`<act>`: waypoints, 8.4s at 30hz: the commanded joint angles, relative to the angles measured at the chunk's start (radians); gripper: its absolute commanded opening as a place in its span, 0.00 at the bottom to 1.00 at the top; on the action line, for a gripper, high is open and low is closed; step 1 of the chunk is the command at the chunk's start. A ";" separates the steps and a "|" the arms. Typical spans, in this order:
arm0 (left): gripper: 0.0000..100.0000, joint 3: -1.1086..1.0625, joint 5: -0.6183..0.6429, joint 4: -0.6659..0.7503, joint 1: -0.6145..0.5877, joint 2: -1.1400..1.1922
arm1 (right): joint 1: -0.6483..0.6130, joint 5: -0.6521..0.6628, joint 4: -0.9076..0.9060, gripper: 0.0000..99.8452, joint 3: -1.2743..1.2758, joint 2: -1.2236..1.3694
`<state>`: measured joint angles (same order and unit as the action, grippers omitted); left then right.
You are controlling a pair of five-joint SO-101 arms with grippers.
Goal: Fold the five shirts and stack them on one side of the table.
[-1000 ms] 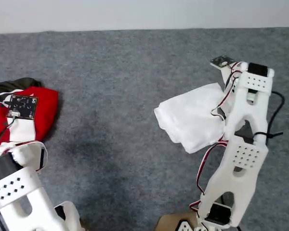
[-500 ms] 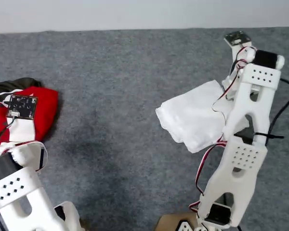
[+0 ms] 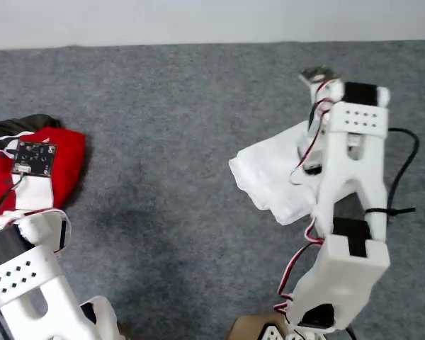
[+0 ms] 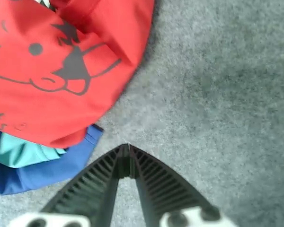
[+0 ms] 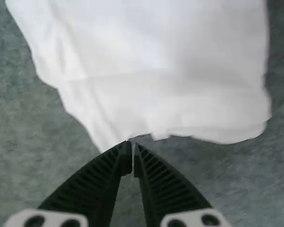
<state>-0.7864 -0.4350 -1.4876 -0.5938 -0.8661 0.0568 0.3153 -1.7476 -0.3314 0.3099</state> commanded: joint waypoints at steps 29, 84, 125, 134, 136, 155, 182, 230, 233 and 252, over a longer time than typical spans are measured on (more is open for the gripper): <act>0.00 -0.007 -0.005 -0.002 0.002 -0.017 | -0.019 -0.141 0.272 0.01 0.261 -0.084; 0.00 -0.007 -0.005 0.003 0.002 -0.017 | 0.076 -0.965 0.022 0.04 -0.055 -0.051; 0.00 -0.007 -0.005 -0.002 0.003 -0.015 | -0.033 -1.212 0.895 0.41 0.535 0.016; 0.00 -0.008 -0.005 0.002 0.003 -0.015 | -0.021 -1.186 0.771 0.41 0.365 0.182; 0.00 -0.008 -0.005 0.002 0.003 -0.015 | -0.022 -1.186 0.748 0.40 0.344 0.205; 0.00 -0.008 -0.005 0.003 0.003 -0.015 | 0.074 -1.048 0.676 0.01 0.292 0.099; 0.00 -0.008 -0.003 -0.003 0.003 -0.017 | 0.627 -0.068 0.839 0.01 0.287 -0.035; 0.00 -0.008 -0.003 -0.011 0.003 -0.017 | 0.865 0.087 0.651 0.21 0.129 -0.079; 0.00 -0.008 -0.003 -0.011 0.003 -0.017 | 0.825 0.087 0.573 0.14 0.130 -0.073; 0.00 -0.008 -0.003 -0.015 0.003 -0.017 | 0.598 0.080 0.490 0.04 0.121 0.174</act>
<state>-0.8002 -0.4396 -1.4983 -0.5938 -0.8661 0.6843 0.3936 -1.2474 -0.1488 0.5155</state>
